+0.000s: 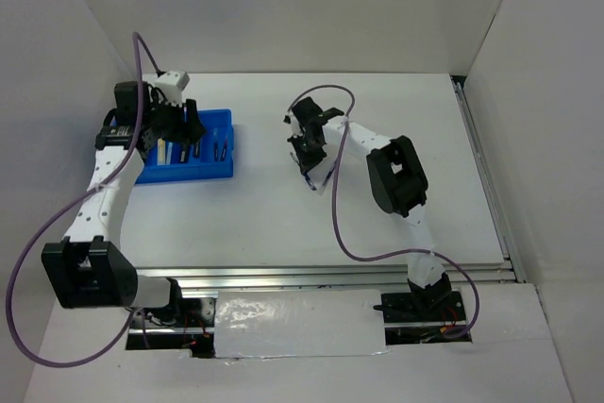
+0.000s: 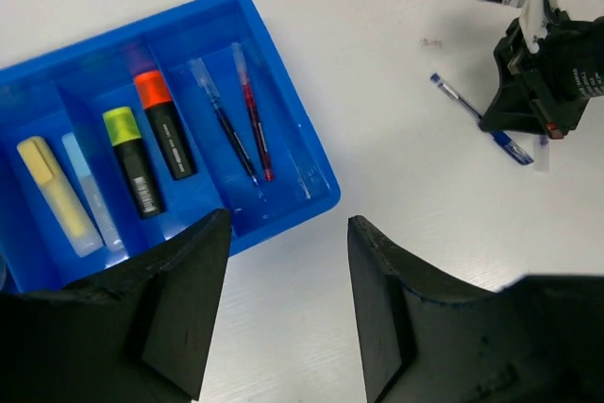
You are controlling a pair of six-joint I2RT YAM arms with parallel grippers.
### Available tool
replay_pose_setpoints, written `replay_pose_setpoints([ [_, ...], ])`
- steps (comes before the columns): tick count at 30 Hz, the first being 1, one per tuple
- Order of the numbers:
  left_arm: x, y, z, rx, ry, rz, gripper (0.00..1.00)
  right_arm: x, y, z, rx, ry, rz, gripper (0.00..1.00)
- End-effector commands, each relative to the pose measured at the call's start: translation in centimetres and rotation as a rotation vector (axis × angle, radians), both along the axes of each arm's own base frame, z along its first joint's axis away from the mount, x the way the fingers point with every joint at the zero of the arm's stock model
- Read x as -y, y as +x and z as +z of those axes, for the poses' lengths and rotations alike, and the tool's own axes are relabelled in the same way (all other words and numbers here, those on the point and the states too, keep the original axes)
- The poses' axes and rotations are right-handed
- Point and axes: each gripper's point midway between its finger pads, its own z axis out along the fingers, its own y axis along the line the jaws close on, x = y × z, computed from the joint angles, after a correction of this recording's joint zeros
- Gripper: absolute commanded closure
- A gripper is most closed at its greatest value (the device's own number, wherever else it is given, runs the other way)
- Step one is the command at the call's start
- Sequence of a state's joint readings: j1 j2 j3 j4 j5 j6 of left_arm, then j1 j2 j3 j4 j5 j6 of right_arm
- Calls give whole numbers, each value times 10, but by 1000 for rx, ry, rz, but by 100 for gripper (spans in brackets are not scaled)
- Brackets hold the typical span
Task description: Sort the stationery into containers
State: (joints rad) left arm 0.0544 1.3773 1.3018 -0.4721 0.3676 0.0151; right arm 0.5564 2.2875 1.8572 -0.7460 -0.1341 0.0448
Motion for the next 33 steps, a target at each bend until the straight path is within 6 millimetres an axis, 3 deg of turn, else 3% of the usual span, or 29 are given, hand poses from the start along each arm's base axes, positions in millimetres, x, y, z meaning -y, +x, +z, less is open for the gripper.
replay_pose_setpoints([
  [1, 9, -10, 33, 206, 70, -184, 35, -40, -30, 50, 0, 193, 149, 100],
  [2, 11, -18, 42, 267, 119, -243, 35, -54, -43, 64, -37, 279, 200, 100],
  [4, 19, -33, 38, 300, 149, -332, 35, -67, -55, 95, -41, 384, 256, 100],
  [5, 29, -48, 46, 372, 189, -446, 35, -77, -70, 110, -78, 469, 311, 100],
  [7, 43, -73, 42, 426, 229, -588, 35, -83, -85, 132, -113, 554, 355, 100],
  [10, 62, -106, 19, 493, 393, -853, 34, -89, -112, 151, -227, 670, 422, 100],
  [12, 76, -131, -3, 441, 446, -989, 34, -88, -132, 160, -300, 738, 463, 100],
  [17, 87, -162, -25, 497, 639, -1229, 37, -77, -177, 164, -473, 794, 540, 100],
  [22, 101, -176, -32, 529, 727, -1384, 46, -70, -205, 164, -554, 797, 647, 100],
  [26, 114, -176, -27, 536, 675, -1424, 53, -68, -219, 158, -585, 776, 669, 100],
  [33, 133, -172, -28, 527, 608, -1442, 52, -69, -229, 159, -587, 765, 697, 100],
])
